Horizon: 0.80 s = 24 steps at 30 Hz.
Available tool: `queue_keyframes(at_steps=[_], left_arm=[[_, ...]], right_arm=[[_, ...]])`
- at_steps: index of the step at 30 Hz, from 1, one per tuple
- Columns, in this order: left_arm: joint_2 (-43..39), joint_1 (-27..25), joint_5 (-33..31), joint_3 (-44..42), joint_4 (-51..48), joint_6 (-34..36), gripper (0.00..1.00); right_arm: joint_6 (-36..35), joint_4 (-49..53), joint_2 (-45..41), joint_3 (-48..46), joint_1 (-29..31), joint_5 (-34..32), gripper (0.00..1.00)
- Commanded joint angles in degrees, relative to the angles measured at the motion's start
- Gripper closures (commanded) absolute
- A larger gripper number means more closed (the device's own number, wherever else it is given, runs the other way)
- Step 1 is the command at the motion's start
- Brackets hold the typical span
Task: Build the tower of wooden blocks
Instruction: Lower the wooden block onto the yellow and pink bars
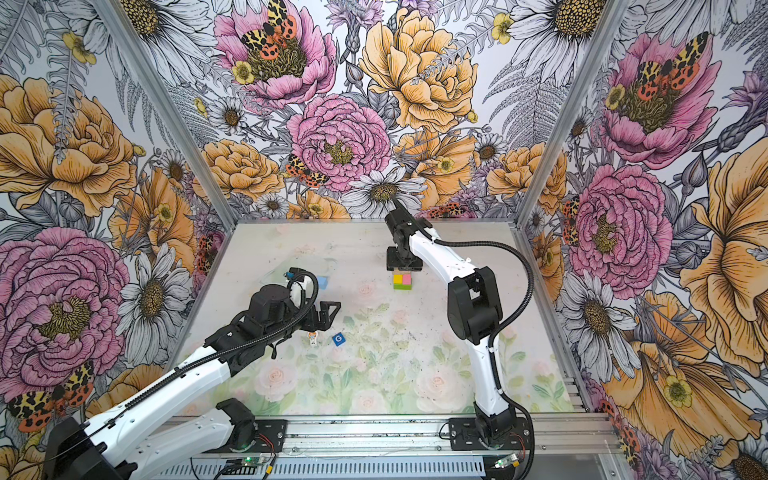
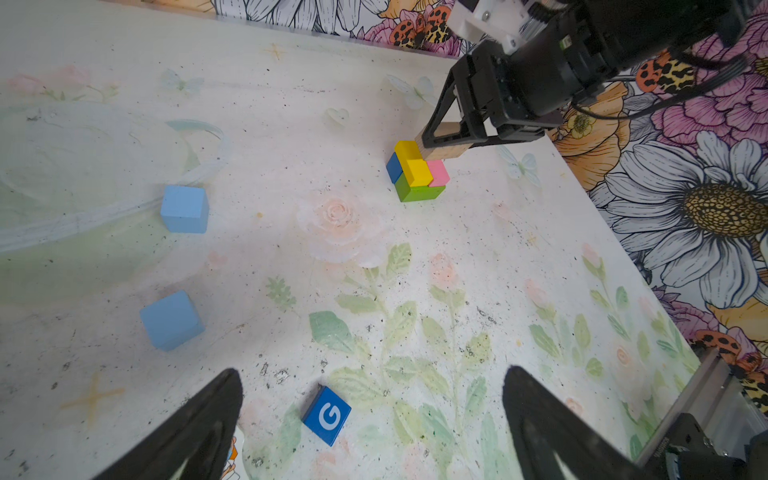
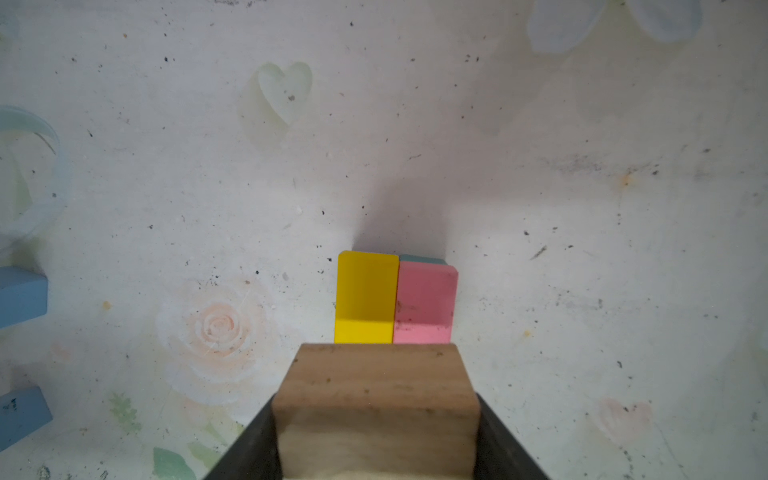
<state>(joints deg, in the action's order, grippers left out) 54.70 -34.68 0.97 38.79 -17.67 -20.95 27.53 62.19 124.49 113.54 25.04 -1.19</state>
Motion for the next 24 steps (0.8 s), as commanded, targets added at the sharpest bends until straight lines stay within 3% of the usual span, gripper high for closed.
queue_keyframes(at_steps=[1,24], left_arm=[[-1.0,0.5,1.0,0.7,1.4,0.6,0.01],[-0.6,1.3,1.4,0.7,1.5,0.8,0.01]], right_arm=[[0.7,0.1,1.2,1.6,-0.3,0.5,0.51],[0.6,0.1,3.6,1.8,-1.1,0.6,0.51]])
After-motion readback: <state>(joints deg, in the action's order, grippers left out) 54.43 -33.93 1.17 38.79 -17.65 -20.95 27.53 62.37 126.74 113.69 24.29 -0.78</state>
